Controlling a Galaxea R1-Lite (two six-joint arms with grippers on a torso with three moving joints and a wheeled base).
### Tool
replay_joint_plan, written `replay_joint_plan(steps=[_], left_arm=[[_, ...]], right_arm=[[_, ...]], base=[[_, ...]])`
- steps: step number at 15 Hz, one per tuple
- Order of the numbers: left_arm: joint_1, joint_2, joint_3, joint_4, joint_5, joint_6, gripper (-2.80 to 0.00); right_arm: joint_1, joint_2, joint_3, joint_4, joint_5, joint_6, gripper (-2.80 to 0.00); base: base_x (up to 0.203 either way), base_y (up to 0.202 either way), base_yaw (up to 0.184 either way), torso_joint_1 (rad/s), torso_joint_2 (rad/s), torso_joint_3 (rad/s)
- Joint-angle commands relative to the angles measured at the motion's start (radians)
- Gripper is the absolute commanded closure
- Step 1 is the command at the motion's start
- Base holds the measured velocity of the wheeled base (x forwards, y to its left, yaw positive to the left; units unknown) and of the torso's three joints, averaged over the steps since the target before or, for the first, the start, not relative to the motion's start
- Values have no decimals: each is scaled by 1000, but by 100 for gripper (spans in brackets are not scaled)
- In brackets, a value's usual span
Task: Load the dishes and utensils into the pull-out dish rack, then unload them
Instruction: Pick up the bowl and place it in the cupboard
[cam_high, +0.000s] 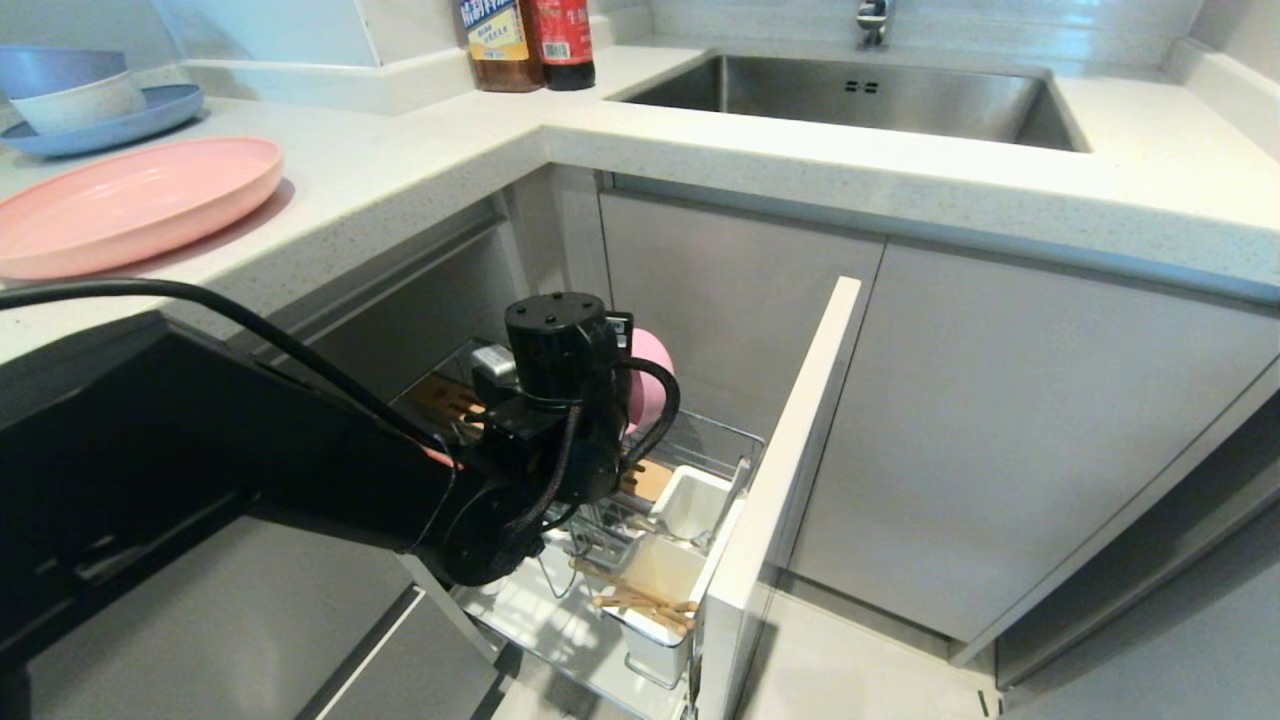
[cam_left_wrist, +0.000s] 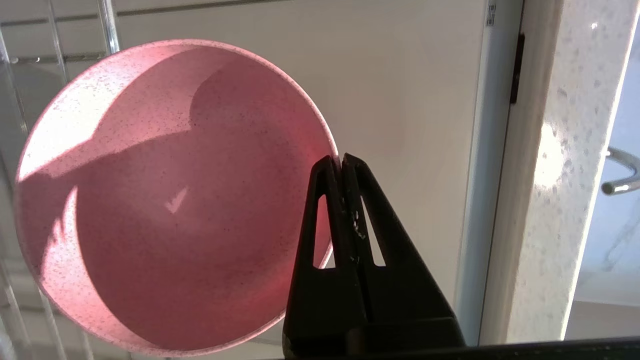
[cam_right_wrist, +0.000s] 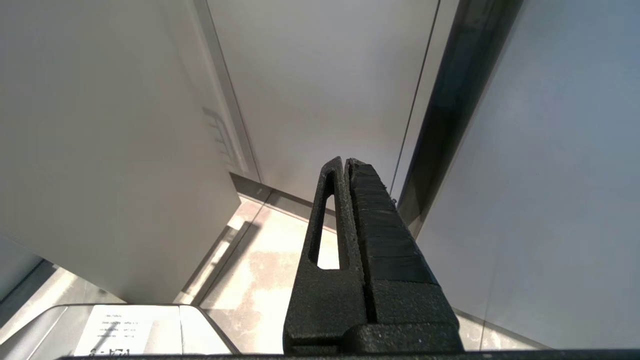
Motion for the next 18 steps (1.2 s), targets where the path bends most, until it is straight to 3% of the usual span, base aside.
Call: replay_joint_plan(steps=[1, 18], left_arm=[[18, 25, -17, -6, -3, -8, 0], [23, 45, 20, -88, -4, -57, 0]], right_arm=[[1, 0, 2, 0, 0, 0, 0], [1, 0, 2, 0, 0, 0, 0]], base=[[0, 0, 0, 0, 0, 0], [0, 0, 0, 0, 0, 0]])
